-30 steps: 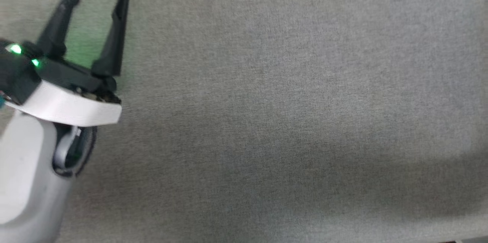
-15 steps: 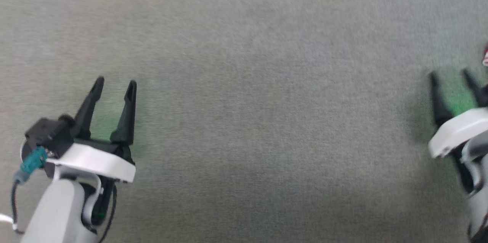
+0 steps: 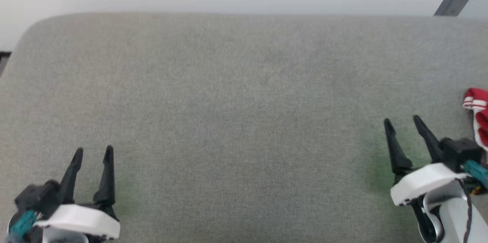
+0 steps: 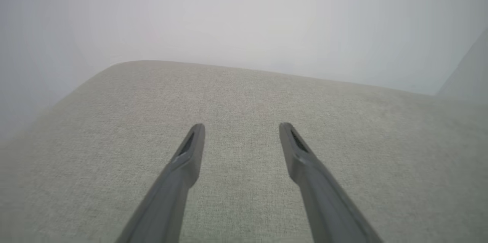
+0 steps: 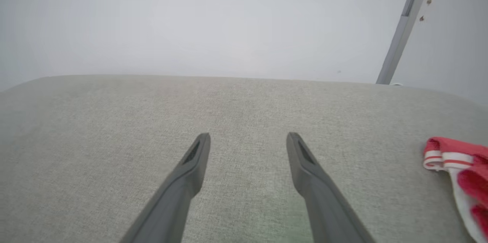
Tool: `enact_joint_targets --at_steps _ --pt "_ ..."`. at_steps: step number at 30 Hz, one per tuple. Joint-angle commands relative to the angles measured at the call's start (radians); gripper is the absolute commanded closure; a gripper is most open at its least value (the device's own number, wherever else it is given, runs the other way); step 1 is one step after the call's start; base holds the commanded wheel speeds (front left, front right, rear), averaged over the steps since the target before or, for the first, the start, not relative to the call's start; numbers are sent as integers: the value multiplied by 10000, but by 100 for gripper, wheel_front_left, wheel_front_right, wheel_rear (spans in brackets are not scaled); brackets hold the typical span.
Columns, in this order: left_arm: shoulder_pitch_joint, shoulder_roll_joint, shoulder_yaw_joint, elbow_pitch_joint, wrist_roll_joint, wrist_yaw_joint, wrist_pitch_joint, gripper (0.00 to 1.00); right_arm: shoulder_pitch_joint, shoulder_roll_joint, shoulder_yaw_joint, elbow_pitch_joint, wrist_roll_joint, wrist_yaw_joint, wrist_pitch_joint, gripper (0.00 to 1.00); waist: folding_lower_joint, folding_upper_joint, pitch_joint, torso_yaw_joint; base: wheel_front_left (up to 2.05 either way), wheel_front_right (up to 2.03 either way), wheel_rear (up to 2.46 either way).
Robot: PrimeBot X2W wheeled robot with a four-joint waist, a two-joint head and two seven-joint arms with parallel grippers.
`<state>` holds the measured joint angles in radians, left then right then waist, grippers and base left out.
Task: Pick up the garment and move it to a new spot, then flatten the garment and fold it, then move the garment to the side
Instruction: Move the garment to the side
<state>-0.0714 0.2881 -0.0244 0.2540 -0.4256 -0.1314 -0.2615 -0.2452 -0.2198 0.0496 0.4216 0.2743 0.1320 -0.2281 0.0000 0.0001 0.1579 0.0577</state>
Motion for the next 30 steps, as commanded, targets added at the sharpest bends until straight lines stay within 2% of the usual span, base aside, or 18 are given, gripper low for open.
enact_joint_targets --at_steps 1,6,17,23,30 --pt "357 -202 329 -224 198 26 -51 0 360 98 -211 -247 46 -26 -149 0 0 -1 -474 -128 0 0 0" --pt "1023 -498 747 -574 441 26 -51 0 1076 172 -489 -813 66 -25 -224 0 0 -1 -845 -223 0 0 0" --pt "2218 -696 1008 -1317 609 26 -50 0 2551 321 -1108 -2309 73 -25 188 0 0 -1 -1529 -322 0 0 0" --pt "2336 -786 1014 -1616 683 26 -51 0 3133 555 -1435 -3161 -17 -25 500 0 0 -1 -1545 -246 0 0 0" --pt "2246 -774 982 -1630 733 26 -51 0 3237 752 -1514 -3504 -99 -25 692 0 0 -1 -1515 -255 0 0 0"
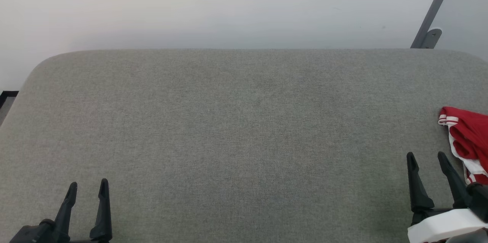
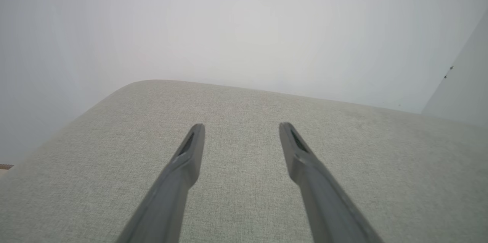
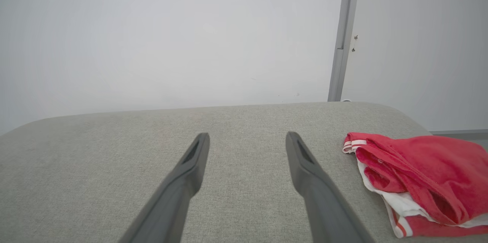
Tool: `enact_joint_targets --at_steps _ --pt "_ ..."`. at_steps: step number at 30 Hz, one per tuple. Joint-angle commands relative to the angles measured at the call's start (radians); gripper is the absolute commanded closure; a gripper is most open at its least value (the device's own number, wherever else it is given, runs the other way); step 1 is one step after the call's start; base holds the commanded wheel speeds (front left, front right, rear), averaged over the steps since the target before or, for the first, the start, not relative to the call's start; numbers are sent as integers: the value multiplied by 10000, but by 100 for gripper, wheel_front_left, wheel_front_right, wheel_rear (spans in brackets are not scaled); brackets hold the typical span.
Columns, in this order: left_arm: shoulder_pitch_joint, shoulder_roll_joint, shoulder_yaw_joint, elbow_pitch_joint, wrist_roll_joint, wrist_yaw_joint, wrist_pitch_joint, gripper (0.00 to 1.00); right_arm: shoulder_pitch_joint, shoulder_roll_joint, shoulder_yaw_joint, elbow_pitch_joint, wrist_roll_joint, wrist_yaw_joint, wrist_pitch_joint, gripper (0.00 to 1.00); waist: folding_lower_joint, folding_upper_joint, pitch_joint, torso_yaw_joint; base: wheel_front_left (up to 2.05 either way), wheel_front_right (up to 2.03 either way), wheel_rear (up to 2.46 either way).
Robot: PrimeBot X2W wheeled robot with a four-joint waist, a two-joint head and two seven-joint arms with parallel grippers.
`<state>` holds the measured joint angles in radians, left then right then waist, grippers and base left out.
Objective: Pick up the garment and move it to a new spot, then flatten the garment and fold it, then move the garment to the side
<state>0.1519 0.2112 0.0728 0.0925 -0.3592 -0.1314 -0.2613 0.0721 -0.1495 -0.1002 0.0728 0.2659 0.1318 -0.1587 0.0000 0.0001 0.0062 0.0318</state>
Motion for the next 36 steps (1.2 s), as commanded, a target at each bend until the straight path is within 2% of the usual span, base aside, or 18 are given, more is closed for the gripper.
enact_joint_targets --at_steps 1,12,13,21,36 --pt "-15 -32 12 -23 87 26 -53 0 83 80 -44 -62 -14 -23 10 0 0 -1 -3 16 0 0 0" --pt "-98 -124 33 -118 63 26 -51 0 -73 123 108 -128 -69 -23 -19 0 0 -1 54 26 0 0 0" --pt "-31 -138 33 -84 38 0 -2 100 -12 113 92 -75 -31 0 2 100 0 -1 55 26 0 0 0" --pt "-69 -419 -56 356 -424 -3 150 100 45 270 77 408 440 3 115 100 0 -1 54 17 0 0 0" --pt "-601 -631 21 583 -2862 -1 851 100 -337 410 33 650 3039 0 636 100 0 -1 44 -24 0 0 0"
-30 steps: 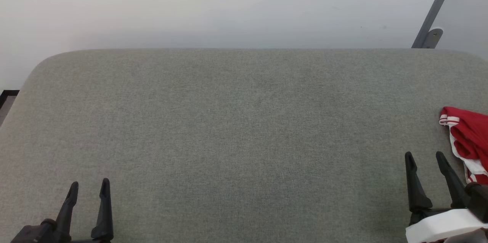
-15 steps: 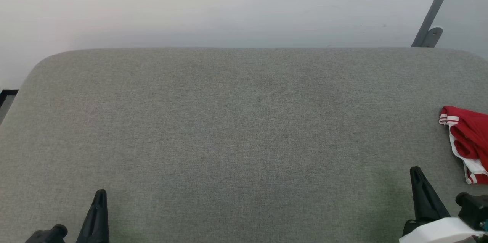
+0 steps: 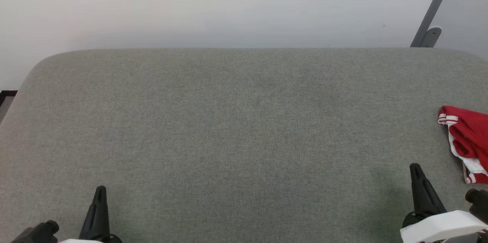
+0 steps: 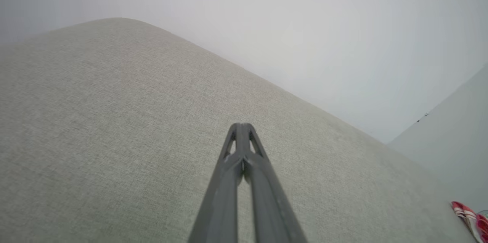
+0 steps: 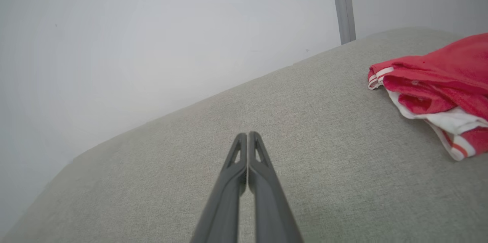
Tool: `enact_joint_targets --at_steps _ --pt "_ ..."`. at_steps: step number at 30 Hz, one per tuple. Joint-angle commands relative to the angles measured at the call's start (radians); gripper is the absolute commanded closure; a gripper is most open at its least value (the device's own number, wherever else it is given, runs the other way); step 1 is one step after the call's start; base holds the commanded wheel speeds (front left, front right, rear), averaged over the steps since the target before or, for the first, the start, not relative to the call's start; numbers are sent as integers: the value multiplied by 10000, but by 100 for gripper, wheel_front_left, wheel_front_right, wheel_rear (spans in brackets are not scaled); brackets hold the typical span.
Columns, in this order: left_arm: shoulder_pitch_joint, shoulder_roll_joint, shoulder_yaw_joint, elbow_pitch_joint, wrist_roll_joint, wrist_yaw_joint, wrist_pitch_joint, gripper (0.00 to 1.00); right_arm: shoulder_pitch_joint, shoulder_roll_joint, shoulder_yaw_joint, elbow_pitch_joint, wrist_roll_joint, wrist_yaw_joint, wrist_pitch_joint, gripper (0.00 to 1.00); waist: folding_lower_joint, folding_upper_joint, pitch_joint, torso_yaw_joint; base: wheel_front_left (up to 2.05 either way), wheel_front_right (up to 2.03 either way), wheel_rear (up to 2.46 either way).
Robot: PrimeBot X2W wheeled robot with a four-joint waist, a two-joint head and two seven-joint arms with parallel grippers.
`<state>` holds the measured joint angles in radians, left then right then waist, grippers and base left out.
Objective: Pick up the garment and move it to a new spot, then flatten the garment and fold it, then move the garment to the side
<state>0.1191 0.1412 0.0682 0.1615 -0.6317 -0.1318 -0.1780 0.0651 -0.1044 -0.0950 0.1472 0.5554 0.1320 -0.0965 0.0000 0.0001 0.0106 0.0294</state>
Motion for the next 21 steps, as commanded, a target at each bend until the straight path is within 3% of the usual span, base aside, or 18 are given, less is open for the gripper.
enact_joint_targets --at_steps 1,21 --pt "-306 58 72 -94 -286 3 61 100 -293 -32 -20 -79 301 -2 45 100 0 -1 -1 -2 0 0 0" --pt "-878 -191 165 147 -2918 6 832 100 -714 126 -67 198 3110 -6 611 100 0 -1 -15 -57 0 0 0"
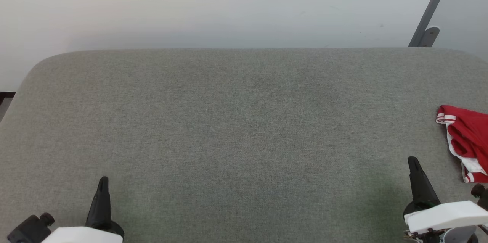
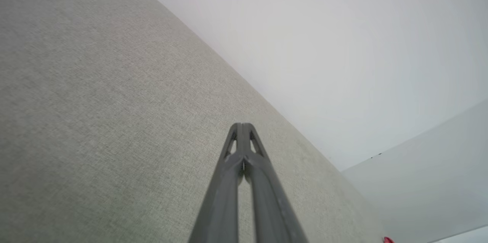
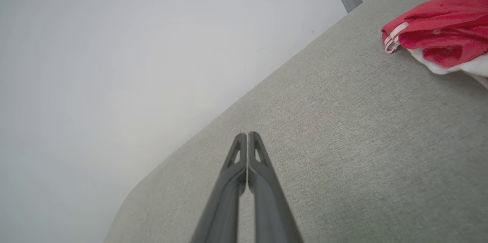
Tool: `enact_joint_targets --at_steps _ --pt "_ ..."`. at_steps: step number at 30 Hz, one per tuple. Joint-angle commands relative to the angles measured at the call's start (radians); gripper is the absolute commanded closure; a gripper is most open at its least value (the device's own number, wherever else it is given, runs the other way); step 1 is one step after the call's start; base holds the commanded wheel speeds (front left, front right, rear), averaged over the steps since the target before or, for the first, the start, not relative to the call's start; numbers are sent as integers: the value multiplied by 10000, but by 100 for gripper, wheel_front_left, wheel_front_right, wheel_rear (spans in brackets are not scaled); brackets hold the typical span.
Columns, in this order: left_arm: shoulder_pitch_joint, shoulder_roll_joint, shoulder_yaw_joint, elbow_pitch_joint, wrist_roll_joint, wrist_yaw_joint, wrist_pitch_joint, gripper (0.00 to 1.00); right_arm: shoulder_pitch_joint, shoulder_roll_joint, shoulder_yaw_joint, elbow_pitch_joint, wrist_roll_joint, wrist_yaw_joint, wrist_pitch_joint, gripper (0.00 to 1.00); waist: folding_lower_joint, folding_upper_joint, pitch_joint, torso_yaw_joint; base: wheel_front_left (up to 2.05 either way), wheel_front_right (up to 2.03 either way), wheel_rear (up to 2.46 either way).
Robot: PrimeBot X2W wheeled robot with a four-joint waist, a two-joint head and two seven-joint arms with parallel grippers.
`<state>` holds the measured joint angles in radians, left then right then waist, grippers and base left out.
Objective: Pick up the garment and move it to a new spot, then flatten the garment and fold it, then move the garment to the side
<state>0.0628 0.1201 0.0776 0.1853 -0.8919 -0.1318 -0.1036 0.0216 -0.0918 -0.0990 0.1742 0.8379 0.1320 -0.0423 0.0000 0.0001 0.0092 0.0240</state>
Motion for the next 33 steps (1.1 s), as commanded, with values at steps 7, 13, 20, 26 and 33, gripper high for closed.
enact_joint_targets --at_steps 7,13,20,26,33 --pt "-476 -52 100 -14 -1086 7 325 100 -406 46 -44 12 1134 -7 239 100 0 -1 -6 -22 0 0 0" --pt "-582 -99 123 37 -1627 8 481 100 -480 76 -55 63 1703 -8 356 100 0 -1 -9 -35 0 0 0" --pt "-740 -172 150 102 -2316 9 701 100 -605 118 -70 144 2458 -9 513 100 0 -1 -14 -55 0 0 0" --pt "-876 -232 174 157 -2881 10 862 100 -681 154 -83 212 3061 -10 629 100 0 -1 -18 -71 0 0 0" --pt "-988 -301 197 219 -3497 12 1046 100 -792 191 -97 285 3731 -11 780 100 0 -1 -23 -90 0 0 0"
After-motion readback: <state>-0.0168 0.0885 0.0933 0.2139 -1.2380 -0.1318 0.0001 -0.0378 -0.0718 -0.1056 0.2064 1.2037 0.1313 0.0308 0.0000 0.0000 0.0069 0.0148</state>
